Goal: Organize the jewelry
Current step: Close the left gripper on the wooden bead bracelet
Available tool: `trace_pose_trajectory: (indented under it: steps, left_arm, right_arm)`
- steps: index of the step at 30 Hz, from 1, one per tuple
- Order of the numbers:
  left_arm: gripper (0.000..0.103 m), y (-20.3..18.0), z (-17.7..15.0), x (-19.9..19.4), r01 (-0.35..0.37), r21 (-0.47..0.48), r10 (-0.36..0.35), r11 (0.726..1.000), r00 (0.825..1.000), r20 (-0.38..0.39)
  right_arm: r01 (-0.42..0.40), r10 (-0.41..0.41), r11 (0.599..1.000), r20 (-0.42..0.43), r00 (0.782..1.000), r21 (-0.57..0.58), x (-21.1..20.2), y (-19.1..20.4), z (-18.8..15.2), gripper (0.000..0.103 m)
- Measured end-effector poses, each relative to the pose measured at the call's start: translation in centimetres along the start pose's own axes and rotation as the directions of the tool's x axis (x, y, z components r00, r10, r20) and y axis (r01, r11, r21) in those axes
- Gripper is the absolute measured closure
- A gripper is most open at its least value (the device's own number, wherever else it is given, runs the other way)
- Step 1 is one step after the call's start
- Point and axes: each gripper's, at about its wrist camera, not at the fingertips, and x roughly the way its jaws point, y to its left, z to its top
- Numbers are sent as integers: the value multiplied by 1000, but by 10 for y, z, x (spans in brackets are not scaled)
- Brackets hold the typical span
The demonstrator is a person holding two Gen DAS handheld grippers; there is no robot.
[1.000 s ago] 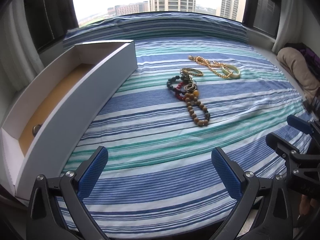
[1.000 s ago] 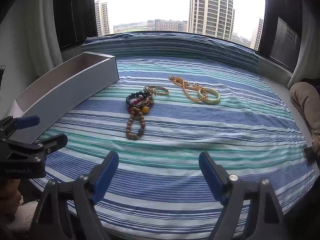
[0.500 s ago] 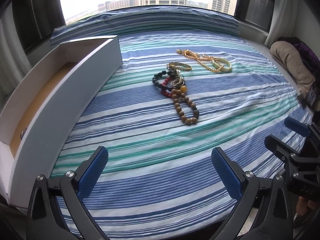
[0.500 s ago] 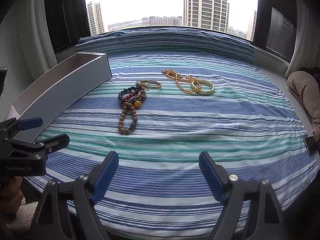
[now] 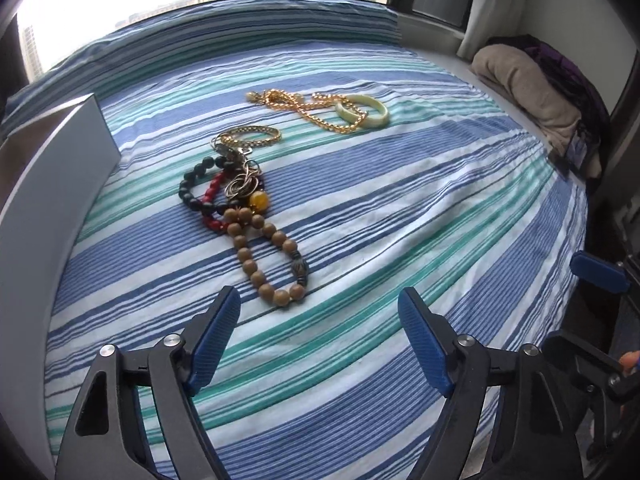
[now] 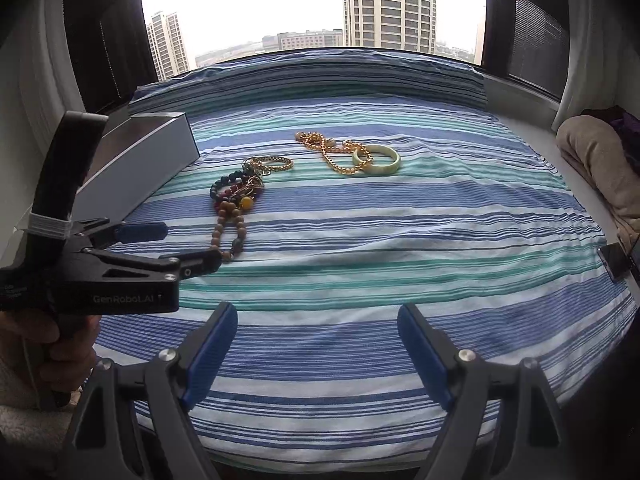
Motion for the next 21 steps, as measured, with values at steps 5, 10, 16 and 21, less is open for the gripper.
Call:
trace_pose_trajectory:
  steps: [5,10,16,21]
  left_arm:
    - [47,3,11,43,-8,9,9,1000,996,-87]
    - [69,13,12,53,-14,-35,10,999,994,-109]
    - [92,15,7,50,-18,-28,15,999,992,-121]
    - [92,31,-6,26,-23,-62,15,998,992,-127]
  right_arm:
    - [3,-3,1000,6,1000,16,-2,-5,-2,19]
    - [5,-5,999,13,1000,33,-5,-10,-2,19]
    - [6,-6,998,-2,1000,58,1,-16,-3,19]
    - [-2,2,999,0,1000,46,0,-14,-2,19]
